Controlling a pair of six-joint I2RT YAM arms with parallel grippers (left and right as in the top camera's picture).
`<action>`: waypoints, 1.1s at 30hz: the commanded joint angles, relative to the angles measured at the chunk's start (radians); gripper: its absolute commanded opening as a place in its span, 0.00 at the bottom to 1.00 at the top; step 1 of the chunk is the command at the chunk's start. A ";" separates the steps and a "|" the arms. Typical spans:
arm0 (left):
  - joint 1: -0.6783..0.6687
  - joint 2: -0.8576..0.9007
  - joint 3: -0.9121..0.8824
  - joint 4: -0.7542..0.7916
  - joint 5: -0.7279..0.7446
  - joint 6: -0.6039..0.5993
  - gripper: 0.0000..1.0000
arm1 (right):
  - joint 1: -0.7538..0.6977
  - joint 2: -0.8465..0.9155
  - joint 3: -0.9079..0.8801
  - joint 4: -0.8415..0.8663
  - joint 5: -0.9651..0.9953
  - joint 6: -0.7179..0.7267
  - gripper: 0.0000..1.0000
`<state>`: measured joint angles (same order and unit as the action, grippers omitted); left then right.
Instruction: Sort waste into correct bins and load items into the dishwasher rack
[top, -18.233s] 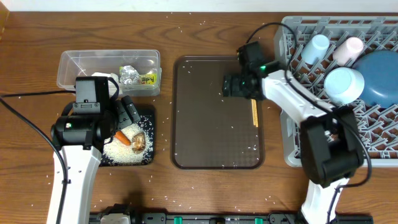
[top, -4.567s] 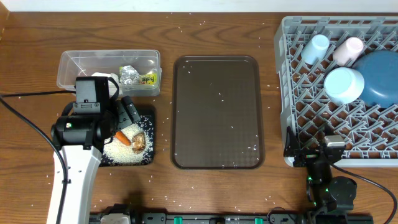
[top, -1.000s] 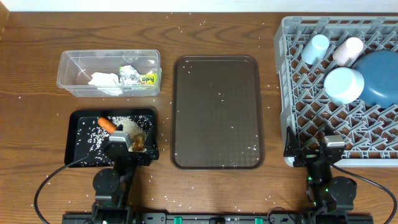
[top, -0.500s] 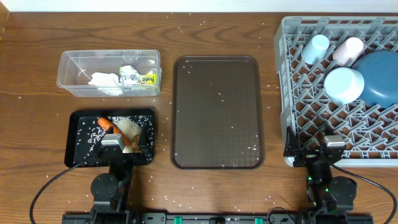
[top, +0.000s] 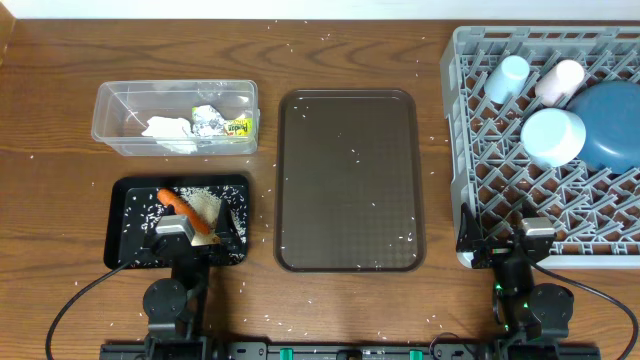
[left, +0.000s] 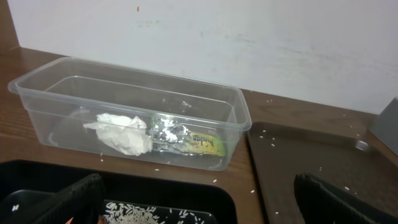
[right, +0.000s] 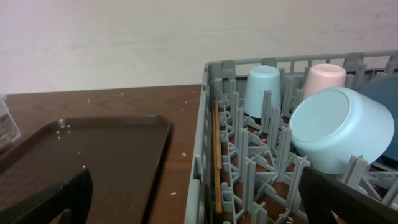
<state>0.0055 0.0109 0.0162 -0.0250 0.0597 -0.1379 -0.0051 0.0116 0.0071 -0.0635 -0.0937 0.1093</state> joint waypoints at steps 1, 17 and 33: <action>0.005 -0.007 -0.012 -0.042 -0.008 -0.005 0.98 | -0.005 -0.006 -0.002 -0.004 0.007 -0.013 0.99; 0.005 -0.009 -0.012 -0.042 -0.008 -0.005 0.98 | -0.005 -0.006 -0.002 -0.004 0.007 -0.013 0.99; 0.024 -0.009 -0.012 -0.042 -0.008 -0.005 0.98 | -0.005 -0.006 -0.002 -0.004 0.007 -0.013 0.99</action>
<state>0.0147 0.0109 0.0162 -0.0250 0.0597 -0.1379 -0.0051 0.0116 0.0071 -0.0635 -0.0937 0.1093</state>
